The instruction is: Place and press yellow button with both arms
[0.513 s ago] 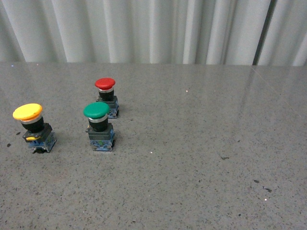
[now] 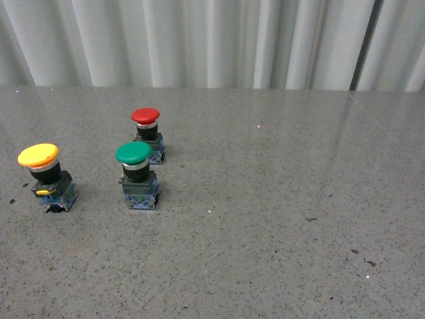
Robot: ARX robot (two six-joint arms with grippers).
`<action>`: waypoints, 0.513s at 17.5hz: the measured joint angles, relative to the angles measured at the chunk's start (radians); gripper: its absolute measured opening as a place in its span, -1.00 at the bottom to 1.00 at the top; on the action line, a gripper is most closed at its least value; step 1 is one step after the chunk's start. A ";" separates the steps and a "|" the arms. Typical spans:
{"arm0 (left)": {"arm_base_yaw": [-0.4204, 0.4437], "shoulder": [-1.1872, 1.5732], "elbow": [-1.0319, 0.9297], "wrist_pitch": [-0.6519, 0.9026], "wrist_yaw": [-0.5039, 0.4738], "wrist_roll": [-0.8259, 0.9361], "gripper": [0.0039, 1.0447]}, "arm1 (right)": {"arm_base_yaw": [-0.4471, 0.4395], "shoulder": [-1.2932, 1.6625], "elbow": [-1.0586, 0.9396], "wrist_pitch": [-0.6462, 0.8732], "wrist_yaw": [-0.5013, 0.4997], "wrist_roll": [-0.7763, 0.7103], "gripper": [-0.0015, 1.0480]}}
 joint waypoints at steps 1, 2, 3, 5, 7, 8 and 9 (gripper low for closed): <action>0.000 0.000 0.000 0.000 0.000 0.000 0.88 | 0.000 0.000 0.000 0.000 0.000 0.000 0.87; 0.000 0.000 0.000 0.000 0.000 0.000 0.88 | 0.000 0.000 0.000 0.000 0.000 0.000 0.87; 0.000 0.000 0.000 0.000 0.000 0.000 0.88 | 0.000 0.000 0.000 0.000 0.000 0.000 0.87; 0.000 0.000 0.000 0.000 0.000 0.000 0.88 | 0.000 0.000 0.000 0.000 0.000 0.000 0.87; 0.000 0.000 0.000 0.000 0.000 0.000 0.88 | 0.000 0.000 0.000 0.000 0.000 0.000 0.87; 0.000 0.000 0.000 0.000 0.000 0.000 0.88 | 0.000 0.000 0.000 0.000 0.000 0.000 0.87; 0.000 0.000 0.000 0.000 0.000 0.000 0.88 | 0.000 0.000 0.000 0.000 0.000 0.000 0.87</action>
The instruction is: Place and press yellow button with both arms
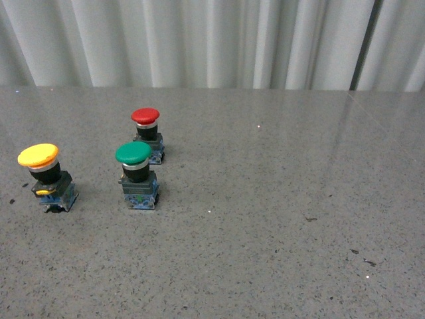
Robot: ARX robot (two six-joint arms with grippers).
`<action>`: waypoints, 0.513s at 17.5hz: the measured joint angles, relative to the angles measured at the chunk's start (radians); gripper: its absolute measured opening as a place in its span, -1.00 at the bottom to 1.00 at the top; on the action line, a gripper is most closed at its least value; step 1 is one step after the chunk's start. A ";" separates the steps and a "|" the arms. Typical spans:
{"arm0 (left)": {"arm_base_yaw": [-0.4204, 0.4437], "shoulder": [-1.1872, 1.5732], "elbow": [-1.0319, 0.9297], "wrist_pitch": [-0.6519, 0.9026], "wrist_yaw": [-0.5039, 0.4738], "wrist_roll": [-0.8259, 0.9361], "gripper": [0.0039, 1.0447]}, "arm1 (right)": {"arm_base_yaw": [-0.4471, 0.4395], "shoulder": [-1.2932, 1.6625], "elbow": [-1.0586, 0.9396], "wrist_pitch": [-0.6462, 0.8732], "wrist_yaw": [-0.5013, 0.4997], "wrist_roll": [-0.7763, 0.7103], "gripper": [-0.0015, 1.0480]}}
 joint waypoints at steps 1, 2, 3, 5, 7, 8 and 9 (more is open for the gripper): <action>0.000 0.000 0.000 0.000 0.000 0.000 0.88 | 0.000 0.000 0.000 0.000 0.000 0.000 0.87; 0.000 0.001 0.000 -0.005 -0.004 0.000 0.88 | 0.000 0.000 0.000 0.000 0.000 0.000 0.87; -0.055 0.067 0.049 -0.146 -0.137 -0.005 0.88 | 0.000 0.000 0.000 -0.001 0.000 0.000 0.87; -0.018 0.312 0.150 -0.111 -0.259 0.008 0.88 | 0.000 0.000 0.000 0.002 0.000 0.000 0.87; 0.057 0.529 0.248 0.088 -0.176 0.028 0.88 | 0.000 0.000 0.000 -0.001 0.000 0.000 0.87; 0.066 0.678 0.317 0.183 -0.122 0.045 0.88 | 0.000 0.000 0.000 0.000 0.000 0.000 0.87; 0.064 0.807 0.378 0.236 -0.089 0.058 0.88 | 0.000 0.000 0.000 0.000 0.000 0.000 0.87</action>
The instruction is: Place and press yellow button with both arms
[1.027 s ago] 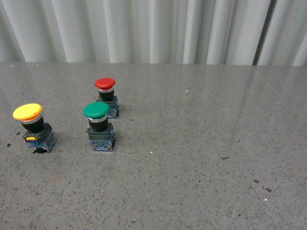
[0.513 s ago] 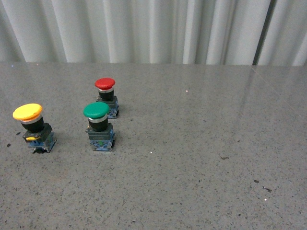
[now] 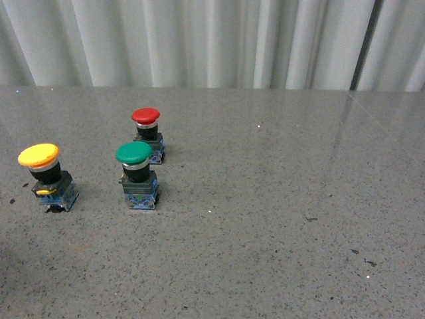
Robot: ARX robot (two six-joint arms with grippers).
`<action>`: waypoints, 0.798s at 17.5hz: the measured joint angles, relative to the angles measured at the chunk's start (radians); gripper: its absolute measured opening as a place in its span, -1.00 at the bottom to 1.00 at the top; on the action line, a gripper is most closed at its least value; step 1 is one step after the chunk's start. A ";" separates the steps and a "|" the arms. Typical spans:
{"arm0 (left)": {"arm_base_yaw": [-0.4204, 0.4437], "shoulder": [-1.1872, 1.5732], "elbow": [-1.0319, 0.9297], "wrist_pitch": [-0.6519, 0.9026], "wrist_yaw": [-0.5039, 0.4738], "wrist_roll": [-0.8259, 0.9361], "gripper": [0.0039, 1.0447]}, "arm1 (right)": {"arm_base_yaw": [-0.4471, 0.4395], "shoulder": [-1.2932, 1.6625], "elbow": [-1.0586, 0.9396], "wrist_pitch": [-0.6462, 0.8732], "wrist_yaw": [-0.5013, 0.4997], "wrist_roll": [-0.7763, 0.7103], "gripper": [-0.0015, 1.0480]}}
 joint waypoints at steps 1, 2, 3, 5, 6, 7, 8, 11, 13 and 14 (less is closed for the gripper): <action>-0.018 0.191 0.101 0.009 0.037 0.002 0.88 | 0.000 0.000 0.000 0.000 0.000 0.000 0.87; -0.048 0.315 0.176 -0.006 0.056 0.003 0.88 | 0.000 0.000 0.000 0.000 0.000 0.000 0.87; -0.079 0.415 0.250 -0.039 0.093 0.002 0.88 | 0.000 0.000 0.000 0.000 0.000 0.000 0.87; -0.133 0.557 0.341 -0.060 0.118 -0.002 0.88 | 0.000 0.000 0.000 0.000 0.000 0.000 0.87; -0.150 0.594 0.354 -0.060 0.109 -0.006 0.88 | 0.000 0.000 0.000 0.000 0.000 0.000 0.87; -0.166 0.621 0.356 -0.058 0.085 -0.006 0.88 | 0.000 0.000 0.000 0.000 0.000 0.000 0.87; -0.176 0.644 0.352 -0.053 0.080 -0.010 0.88 | 0.000 0.000 0.000 0.000 0.000 0.000 0.87; -0.183 0.691 0.325 -0.004 0.036 -0.055 0.88 | 0.000 0.000 0.000 0.000 0.000 0.000 0.87; -0.180 0.724 0.280 0.027 0.024 -0.082 0.88 | 0.000 0.000 0.000 0.000 0.000 0.000 0.87; -0.178 0.732 0.268 0.037 0.025 -0.086 0.88 | 0.000 0.000 0.000 0.000 0.000 0.000 0.87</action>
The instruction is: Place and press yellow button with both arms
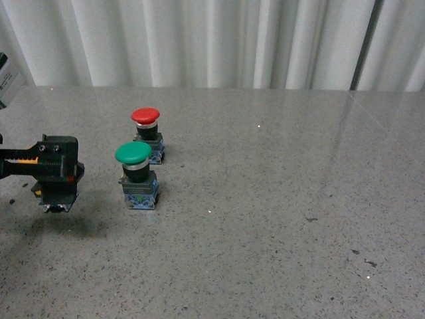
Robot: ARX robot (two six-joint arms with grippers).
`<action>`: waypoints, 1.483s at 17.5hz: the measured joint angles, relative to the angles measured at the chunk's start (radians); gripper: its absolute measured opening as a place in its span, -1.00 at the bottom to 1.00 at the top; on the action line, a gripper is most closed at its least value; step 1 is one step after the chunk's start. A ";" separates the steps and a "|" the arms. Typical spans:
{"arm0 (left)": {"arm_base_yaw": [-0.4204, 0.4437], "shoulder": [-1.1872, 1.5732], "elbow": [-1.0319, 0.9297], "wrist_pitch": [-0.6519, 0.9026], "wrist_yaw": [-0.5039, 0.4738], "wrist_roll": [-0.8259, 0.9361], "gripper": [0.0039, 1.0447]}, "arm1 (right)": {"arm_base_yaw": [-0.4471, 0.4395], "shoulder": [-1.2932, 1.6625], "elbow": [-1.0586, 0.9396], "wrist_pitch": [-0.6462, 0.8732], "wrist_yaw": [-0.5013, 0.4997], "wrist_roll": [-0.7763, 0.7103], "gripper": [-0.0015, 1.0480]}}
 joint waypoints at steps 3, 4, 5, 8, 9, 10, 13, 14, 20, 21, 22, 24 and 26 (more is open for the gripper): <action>0.001 0.000 -0.005 0.018 -0.002 0.001 0.52 | 0.000 0.000 0.000 0.000 0.000 0.000 0.87; 0.001 0.000 -0.005 0.018 -0.002 0.003 0.35 | 0.000 0.000 0.000 0.000 0.000 0.000 0.87; 0.001 -0.002 -0.005 0.017 -0.004 0.005 0.14 | 0.000 0.000 0.000 0.000 0.000 0.000 0.87; -0.024 -0.086 -0.005 -0.027 -0.044 0.033 -0.40 | 0.000 0.000 0.000 0.000 0.000 0.000 0.87; -0.043 -0.129 -0.002 -0.044 -0.049 0.037 -0.41 | 0.000 0.000 0.000 0.000 0.000 0.000 0.87; -0.081 -0.192 0.028 -0.076 -0.063 0.041 -0.41 | 0.000 0.000 0.000 0.000 0.000 0.000 0.87; -0.183 -0.232 0.164 -0.118 -0.086 0.033 -0.42 | 0.000 0.000 0.000 0.000 0.000 0.000 0.87; -0.234 -0.203 0.223 -0.121 -0.107 0.027 -0.42 | 0.000 0.000 0.000 0.000 0.000 0.000 0.87; -0.468 0.144 0.488 -0.130 -0.152 -0.080 -0.42 | 0.000 0.000 0.000 0.000 0.000 0.000 0.87; -0.484 0.188 0.501 -0.116 -0.148 -0.103 -0.42 | 0.000 0.000 0.000 0.000 0.000 0.000 0.87; -0.495 0.208 0.505 -0.116 -0.147 -0.113 -0.42 | 0.000 0.000 0.000 0.000 0.000 0.000 0.87; -0.524 0.256 0.506 -0.105 -0.161 -0.147 -0.42 | 0.000 0.000 0.000 0.000 0.000 0.000 0.87; -0.539 0.296 0.510 -0.085 -0.152 -0.180 -0.42 | 0.000 0.000 0.000 0.000 0.000 0.000 0.87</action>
